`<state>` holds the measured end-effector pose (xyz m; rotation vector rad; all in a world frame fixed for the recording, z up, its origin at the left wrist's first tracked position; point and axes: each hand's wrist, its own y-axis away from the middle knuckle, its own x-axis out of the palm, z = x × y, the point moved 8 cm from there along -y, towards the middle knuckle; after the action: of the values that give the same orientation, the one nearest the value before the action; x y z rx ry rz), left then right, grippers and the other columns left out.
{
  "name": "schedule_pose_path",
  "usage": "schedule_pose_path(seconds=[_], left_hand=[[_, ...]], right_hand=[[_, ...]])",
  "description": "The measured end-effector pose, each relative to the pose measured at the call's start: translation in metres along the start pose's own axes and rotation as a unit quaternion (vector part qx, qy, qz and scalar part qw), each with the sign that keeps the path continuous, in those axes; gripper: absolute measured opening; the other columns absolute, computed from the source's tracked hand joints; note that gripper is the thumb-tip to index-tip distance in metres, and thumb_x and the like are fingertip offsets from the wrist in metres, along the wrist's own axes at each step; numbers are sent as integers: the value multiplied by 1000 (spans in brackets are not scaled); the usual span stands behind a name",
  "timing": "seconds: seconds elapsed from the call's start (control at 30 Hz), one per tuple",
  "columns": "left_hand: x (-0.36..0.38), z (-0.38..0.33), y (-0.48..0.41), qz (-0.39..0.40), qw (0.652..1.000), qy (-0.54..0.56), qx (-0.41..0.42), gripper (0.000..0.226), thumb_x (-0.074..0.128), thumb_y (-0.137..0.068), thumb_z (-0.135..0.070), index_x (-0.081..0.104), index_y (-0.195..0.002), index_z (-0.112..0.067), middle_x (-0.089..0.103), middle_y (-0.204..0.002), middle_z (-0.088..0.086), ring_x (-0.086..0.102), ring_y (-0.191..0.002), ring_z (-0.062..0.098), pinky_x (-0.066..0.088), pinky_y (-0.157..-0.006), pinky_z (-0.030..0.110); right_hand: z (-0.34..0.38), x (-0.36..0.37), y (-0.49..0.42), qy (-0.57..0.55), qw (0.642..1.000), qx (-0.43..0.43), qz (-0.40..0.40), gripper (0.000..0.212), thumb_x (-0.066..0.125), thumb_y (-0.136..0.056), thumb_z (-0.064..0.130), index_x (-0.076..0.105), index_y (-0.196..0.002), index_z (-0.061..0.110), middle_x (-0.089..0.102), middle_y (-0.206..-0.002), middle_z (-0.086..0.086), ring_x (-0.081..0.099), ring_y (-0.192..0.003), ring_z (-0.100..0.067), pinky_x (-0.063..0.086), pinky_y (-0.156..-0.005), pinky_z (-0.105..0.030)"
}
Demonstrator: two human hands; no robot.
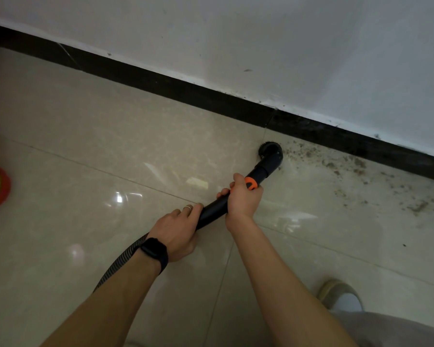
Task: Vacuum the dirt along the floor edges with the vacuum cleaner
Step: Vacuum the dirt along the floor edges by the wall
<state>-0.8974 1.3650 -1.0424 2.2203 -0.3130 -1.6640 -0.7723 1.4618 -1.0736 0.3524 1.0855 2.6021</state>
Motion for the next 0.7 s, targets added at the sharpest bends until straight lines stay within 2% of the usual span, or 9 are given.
schedule_pose_path(seconds=[0.47,0.6,0.7], left_hand=[[-13,-7,-30,-30,999,14,-15,51,55,-85,-22,30,-131,-20,55,-117,5,57,-90,27,50,-69,38],[-18,-1,-36,-30,997,61,-24,50,57,-84,-21,30,-126,-21,56,-110,5,56,-83,26,52,-67,40],[-21,10,-36,-29,994,102,-40,48,59,-83,-20,32,-122,-22,57,-105,5,50,-74,22,47,-61,36]], right_hand=[[27,19,-24,9,1000,-11,11,22,66,-95,10,47,-107,14,55,-72,-6,51,-42,-13,51,-47,-29],[32,32,-27,36,999,-19,4,23,65,-95,14,47,-109,15,56,-76,-7,52,-39,-12,52,-47,-29],[31,43,-25,62,998,-22,1,24,65,-95,18,46,-110,16,59,-74,-6,55,-38,-10,54,-48,-29]])
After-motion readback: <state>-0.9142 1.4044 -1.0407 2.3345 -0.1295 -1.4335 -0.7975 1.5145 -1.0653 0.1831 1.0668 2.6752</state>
